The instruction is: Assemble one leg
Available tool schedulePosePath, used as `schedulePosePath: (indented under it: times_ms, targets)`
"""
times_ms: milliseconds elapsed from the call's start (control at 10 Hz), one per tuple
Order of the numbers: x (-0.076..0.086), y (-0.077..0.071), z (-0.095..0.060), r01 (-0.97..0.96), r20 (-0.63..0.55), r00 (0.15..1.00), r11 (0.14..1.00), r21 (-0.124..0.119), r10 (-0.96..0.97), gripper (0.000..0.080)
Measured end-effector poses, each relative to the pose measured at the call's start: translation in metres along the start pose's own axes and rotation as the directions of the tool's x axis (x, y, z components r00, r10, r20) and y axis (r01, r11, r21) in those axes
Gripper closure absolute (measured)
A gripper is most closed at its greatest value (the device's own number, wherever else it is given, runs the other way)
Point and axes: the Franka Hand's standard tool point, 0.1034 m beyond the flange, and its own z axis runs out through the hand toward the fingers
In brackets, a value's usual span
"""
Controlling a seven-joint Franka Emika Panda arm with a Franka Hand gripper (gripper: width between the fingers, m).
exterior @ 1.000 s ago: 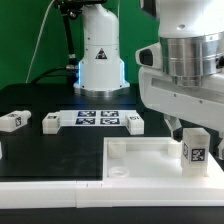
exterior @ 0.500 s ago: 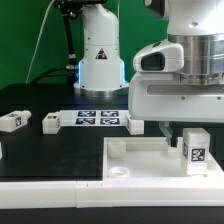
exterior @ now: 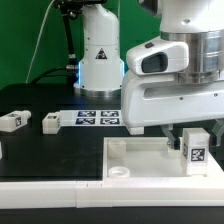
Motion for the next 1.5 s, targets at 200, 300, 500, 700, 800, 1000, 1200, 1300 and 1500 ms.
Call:
schedulePosePath:
  times_ms: [200, 300, 500, 700, 800, 1000, 1200, 1300, 1500]
  targets:
    - [0.0, -0.0001, 0.0, 0.0, 0.0, 1.0, 1.0, 0.0, 0.0, 0.0509]
    - [0.0, 0.0, 0.0, -0.016, 0.0, 1.0, 1.0, 0.001, 0.016, 0.0509]
    - [0.0005, 0.0021, 0.0005, -0.179, 0.004, 0.984, 0.984, 0.019, 0.179, 0.0509]
    - [0.0009, 0.0044, 0.0013, -0.461, 0.014, 0.887, 0.887, 0.027, 0.461, 0.0509]
    - [0.0007, 0.0047, 0.0014, -0.567, 0.021, 0.823, 0.823, 0.029, 0.567, 0.0509]
    - [0.0002, 0.0044, 0.002, -0.745, 0.028, 0.667, 0.666, 0.023, 0.745, 0.0509]
    - [-0.0003, 0.0036, 0.0016, -0.876, 0.029, 0.482, 0.482, 0.012, 0.876, 0.0509]
    - [-0.0006, 0.0039, 0.0014, -0.925, 0.03, 0.38, 0.38, 0.007, 0.925, 0.0508]
    - [-0.0011, 0.003, 0.0009, -0.969, 0.036, 0.245, 0.245, -0.008, 0.969, 0.0508]
